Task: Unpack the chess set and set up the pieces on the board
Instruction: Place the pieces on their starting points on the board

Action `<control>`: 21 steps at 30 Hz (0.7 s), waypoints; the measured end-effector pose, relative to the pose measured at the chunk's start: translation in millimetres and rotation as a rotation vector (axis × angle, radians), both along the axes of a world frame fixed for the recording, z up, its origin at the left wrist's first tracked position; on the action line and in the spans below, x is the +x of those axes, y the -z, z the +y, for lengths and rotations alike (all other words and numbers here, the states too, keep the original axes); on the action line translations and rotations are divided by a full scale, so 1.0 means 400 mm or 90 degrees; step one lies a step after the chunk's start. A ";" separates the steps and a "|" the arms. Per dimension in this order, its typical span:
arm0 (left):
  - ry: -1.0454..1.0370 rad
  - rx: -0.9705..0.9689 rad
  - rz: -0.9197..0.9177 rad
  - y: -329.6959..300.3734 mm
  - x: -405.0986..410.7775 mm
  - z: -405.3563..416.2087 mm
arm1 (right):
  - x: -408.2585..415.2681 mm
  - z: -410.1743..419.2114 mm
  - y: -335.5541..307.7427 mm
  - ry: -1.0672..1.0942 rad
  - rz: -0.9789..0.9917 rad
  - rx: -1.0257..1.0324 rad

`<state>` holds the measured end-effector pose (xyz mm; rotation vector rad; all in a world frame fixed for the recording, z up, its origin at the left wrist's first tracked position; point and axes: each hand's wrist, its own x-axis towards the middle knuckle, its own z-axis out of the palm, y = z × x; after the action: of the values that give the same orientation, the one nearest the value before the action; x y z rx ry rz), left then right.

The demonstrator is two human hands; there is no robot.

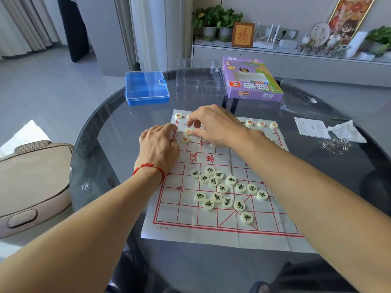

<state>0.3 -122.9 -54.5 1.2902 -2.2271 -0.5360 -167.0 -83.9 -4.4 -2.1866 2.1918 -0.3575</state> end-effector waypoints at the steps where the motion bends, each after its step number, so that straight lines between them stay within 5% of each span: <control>1: 0.000 0.000 -0.001 0.001 0.000 -0.001 | 0.006 -0.006 0.001 -0.003 0.009 0.006; 21: -0.001 0.015 0.001 0.003 0.000 -0.003 | -0.082 0.032 -0.065 0.046 -0.019 0.083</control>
<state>0.2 -124.3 -55.5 1.3036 -2.2242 -0.5641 -199.8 -71.1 21.8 -2.0276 2.2158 -0.2401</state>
